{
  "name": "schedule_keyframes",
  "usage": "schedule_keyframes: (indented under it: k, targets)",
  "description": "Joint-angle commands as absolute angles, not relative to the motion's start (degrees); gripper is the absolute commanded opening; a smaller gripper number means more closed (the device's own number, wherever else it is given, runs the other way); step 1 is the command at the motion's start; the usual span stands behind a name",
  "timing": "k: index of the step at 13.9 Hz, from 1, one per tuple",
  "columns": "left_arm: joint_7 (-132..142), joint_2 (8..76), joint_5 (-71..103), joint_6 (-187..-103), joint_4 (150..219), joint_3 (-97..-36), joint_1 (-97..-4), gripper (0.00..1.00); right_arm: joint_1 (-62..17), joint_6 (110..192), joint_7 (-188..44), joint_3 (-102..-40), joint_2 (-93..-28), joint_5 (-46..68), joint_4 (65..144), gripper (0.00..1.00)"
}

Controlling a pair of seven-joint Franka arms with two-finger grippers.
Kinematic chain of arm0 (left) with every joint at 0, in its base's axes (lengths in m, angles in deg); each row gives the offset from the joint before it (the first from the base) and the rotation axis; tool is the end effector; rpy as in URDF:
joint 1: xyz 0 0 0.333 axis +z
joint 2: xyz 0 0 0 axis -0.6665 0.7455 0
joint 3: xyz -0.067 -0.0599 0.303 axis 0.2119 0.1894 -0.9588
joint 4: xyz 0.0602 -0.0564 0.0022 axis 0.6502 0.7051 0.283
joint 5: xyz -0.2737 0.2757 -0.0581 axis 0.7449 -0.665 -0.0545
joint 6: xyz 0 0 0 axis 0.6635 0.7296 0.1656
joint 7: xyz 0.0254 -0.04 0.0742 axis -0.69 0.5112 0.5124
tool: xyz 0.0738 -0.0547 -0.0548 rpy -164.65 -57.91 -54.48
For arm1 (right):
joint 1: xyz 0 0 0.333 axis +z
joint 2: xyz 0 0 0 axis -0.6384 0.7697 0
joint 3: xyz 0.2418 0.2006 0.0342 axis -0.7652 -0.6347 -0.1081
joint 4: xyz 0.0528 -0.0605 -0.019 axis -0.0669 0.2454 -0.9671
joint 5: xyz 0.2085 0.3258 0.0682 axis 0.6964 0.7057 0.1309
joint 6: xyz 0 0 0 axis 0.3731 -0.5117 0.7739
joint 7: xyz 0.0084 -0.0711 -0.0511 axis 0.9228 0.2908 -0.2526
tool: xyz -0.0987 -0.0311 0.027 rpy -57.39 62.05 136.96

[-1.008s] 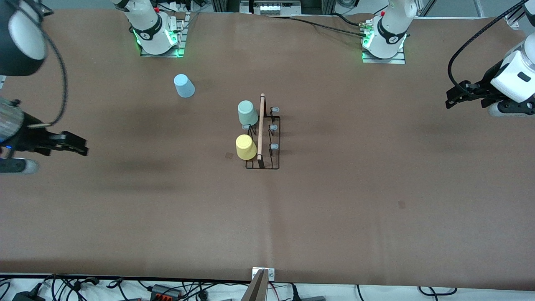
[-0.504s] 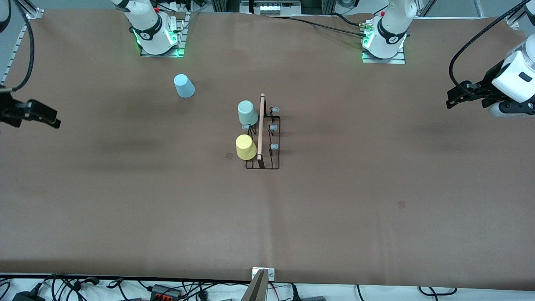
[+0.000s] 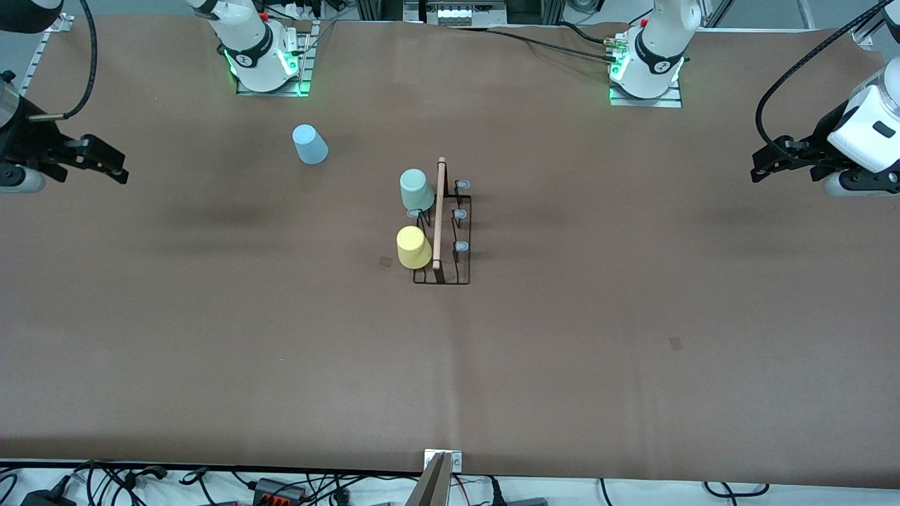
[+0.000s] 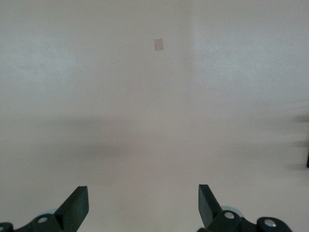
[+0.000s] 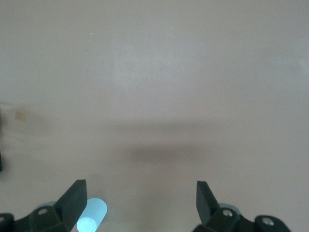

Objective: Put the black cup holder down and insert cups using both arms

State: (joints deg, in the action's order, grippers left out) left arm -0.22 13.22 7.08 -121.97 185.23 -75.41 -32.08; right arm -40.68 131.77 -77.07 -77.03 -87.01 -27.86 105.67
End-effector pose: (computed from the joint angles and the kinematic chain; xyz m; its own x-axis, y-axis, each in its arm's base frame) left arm 0.5379 0.0015 0.5783 0.9981 0.0341 -0.0516 0.0337 -0.9994 -0.0079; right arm 0.5430 -0.0085 0.5832 1.0000 -0.0043 -0.0054 -0.0041 -0.9994 0.0330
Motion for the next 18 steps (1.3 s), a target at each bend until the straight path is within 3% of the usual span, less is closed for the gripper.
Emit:
schedule_keyframes:
  k: [1,18]
  targets:
    - [-0.8,13.7,8.2,-121.4,184.0,-75.5,-31.8,1.00,-39.9,132.3,-76.4,-76.2,-89.8,-26.8,108.6,1.00]
    - [-0.8,13.8,8.2,-121.3,184.0,-75.6,-31.8,1.00,-40.0,131.9,-75.5,-76.1,-90.6,-27.0,108.1,1.00]
